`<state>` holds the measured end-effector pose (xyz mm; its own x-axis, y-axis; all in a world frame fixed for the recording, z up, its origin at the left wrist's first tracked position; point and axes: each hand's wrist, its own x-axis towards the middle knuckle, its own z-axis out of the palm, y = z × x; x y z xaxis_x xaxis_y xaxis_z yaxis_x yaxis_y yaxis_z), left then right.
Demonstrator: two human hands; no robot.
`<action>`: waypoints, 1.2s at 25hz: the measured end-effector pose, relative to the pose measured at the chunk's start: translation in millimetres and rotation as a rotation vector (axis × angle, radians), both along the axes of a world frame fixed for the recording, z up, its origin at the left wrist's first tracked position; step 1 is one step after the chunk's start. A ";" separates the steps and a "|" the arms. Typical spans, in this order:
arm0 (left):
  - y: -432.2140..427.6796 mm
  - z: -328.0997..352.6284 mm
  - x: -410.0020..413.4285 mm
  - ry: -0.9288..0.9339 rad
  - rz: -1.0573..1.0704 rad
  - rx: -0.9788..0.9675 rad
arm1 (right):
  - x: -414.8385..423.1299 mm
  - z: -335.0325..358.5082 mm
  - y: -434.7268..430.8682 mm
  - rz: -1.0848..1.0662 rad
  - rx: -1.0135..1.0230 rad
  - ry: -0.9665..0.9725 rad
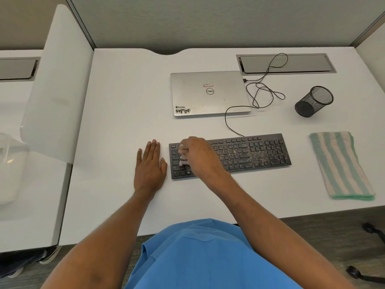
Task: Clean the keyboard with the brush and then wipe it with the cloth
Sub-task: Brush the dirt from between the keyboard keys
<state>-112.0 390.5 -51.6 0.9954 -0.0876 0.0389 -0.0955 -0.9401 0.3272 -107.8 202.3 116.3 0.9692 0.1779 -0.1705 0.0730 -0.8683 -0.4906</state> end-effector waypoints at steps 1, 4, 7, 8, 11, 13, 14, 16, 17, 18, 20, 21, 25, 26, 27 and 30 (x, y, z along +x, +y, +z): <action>-0.3 0.2 0.1 0.001 -0.001 0.001 | -0.7 -0.3 0.1 0.021 0.002 0.006; -0.2 1.0 0.6 0.000 0.001 0.010 | -2.2 -3.9 -12.1 -0.030 0.004 0.052; -0.3 0.3 0.5 0.000 0.000 0.013 | 4.6 -7.5 -29.3 -0.172 0.014 0.067; -0.3 0.1 0.7 -0.003 0.000 0.012 | 6.6 -6.6 -30.8 -0.197 0.007 0.049; 0.2 -0.9 1.4 -0.008 0.000 0.005 | 6.5 1.6 -22.8 -0.290 0.149 -0.018; 0.1 -0.7 0.7 -0.008 -0.002 0.004 | 2.7 4.9 -15.1 -0.304 0.187 -0.044; 0.1 -0.3 0.6 -0.009 -0.002 0.002 | 1.1 2.6 -13.4 -0.296 0.158 -0.054; 0.5 -0.6 0.5 -0.007 -0.003 0.004 | -1.4 -0.7 -14.0 -0.290 0.065 -0.045; 0.5 -0.8 0.6 -0.005 -0.002 0.006 | -1.2 -2.0 -16.2 -0.293 0.078 -0.015; 0.5 -0.9 0.7 -0.004 0.000 0.007 | -0.7 -2.9 -17.9 -0.291 0.113 0.006; 0.1 -0.5 0.8 -0.001 0.001 0.008 | -1.4 2.2 -17.3 -0.307 0.182 -0.016; 0.1 -0.2 0.7 0.000 0.001 0.012 | -1.8 5.7 -15.5 -0.310 0.193 -0.058; -0.1 0.6 0.0 -0.004 -0.002 0.010 | -1.5 2.1 -3.4 -0.280 0.215 -0.105; -0.2 0.6 0.0 -0.006 -0.001 0.007 | -2.3 -2.3 -2.2 -0.262 0.206 -0.096; -0.4 0.6 0.2 -0.007 -0.002 0.005 | -2.9 -6.6 -3.0 -0.252 0.184 -0.071; -0.6 0.0 0.0 -0.012 -0.001 0.004 | -3.5 -8.0 -11.6 -0.259 0.142 0.018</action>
<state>-112.0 389.8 -51.7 0.9947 -0.0891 0.0506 -0.1007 -0.9412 0.3226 -111.2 190.7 108.4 0.9825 -0.0513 -0.1789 -0.1514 -0.7795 -0.6079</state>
